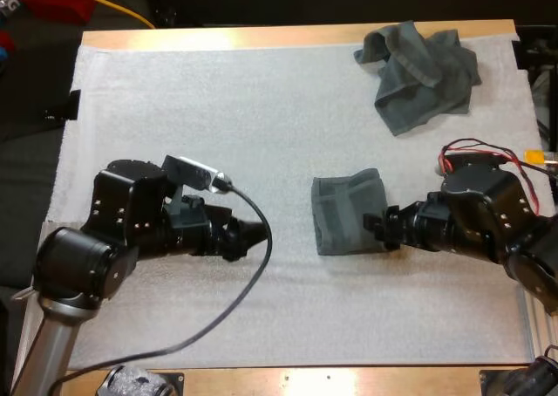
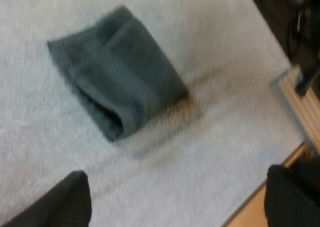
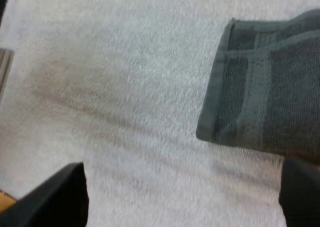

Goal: Pick towel from pile, fold and stack

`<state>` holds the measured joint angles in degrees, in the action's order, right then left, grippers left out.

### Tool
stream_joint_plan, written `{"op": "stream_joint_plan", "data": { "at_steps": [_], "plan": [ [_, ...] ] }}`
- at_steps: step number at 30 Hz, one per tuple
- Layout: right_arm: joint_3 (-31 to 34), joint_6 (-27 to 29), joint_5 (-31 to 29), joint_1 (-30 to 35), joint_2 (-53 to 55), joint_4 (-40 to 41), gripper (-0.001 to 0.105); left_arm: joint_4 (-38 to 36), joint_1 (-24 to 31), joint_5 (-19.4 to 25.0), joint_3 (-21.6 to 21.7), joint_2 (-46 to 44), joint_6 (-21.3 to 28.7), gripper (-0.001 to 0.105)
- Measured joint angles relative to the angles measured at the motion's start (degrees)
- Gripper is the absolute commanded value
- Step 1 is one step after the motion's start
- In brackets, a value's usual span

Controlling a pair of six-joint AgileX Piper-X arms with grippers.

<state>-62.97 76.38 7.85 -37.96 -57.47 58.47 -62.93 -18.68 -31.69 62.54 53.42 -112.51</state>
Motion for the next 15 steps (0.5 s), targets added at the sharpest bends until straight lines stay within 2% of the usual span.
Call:
{"op": "stream_joint_plan", "data": {
  "at_steps": [12,15],
  "plan": [
    [0.0,1.2,0.0,0.0,0.1,0.1,0.075,19.6,0.0,0.1,-18.2,0.1,-11.2,0.071],
    [0.0,1.2,0.0,0.0,0.1,0.1,0.075,24.9,0.0,0.1,-20.9,1.4,-14.3,0.071]
  ]
}}
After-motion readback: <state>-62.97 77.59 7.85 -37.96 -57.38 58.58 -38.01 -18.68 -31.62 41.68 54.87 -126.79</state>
